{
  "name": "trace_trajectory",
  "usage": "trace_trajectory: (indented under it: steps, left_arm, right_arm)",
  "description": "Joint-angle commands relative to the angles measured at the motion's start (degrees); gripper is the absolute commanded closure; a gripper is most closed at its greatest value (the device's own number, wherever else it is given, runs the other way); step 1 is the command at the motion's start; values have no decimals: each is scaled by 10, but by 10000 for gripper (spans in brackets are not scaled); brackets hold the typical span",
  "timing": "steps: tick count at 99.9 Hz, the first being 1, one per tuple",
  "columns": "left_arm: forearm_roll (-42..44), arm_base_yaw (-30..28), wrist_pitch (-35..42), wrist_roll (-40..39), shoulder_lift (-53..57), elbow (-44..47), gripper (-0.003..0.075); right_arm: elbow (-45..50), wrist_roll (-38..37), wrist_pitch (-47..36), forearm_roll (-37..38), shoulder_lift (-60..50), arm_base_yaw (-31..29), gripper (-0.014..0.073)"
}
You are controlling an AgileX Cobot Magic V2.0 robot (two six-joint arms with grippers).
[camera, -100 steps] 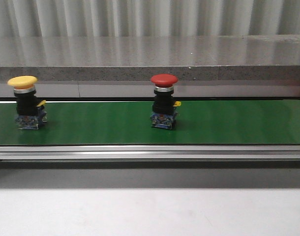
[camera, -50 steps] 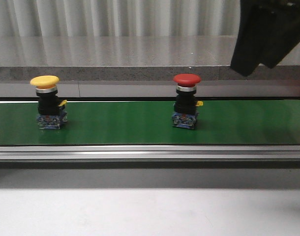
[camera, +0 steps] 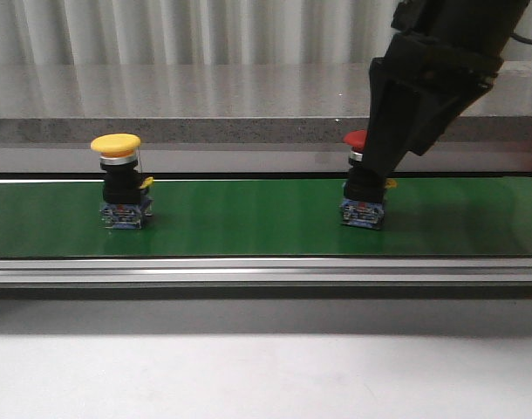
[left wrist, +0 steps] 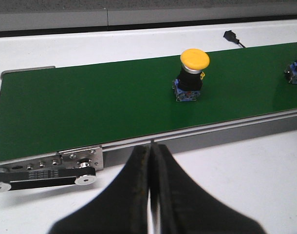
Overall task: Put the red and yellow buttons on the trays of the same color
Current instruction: 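Lower the right gripper onto the red button on the belt, grasp, then carry the red button into the red tray and release it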
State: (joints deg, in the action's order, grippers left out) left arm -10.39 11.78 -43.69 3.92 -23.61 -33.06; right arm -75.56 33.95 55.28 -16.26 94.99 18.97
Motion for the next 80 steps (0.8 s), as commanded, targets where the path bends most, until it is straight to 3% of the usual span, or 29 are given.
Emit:
trace_trajectory:
  steps: [1,10,22,32,57,80]
  left_arm:
    - [-13,5,38,-1,-3,-15,740]
    - [-13,5,38,-1,-3,-15,740]
    - [-13,5,38,-1,-3,-15,740]
    - [-13,5,38,-1,-3,-15,740]
    - [-13,5,38,-1,-3,-15,740]
    - [-13,5,38,-1,-3,-15,740]
  right_arm:
    - [-19,15,-49,-15,-13,0,62]
    - [-19,15,-62,-14,-8,0,190]
    - [-19,15,-65,-14,-7,0,442]
    - [-19,15,-78,-14,-8,-1,547]
    - [-19,-52,-102,-15,-48,-46,556]
    - [-19,-99,-101,-15,-81,-174,556]
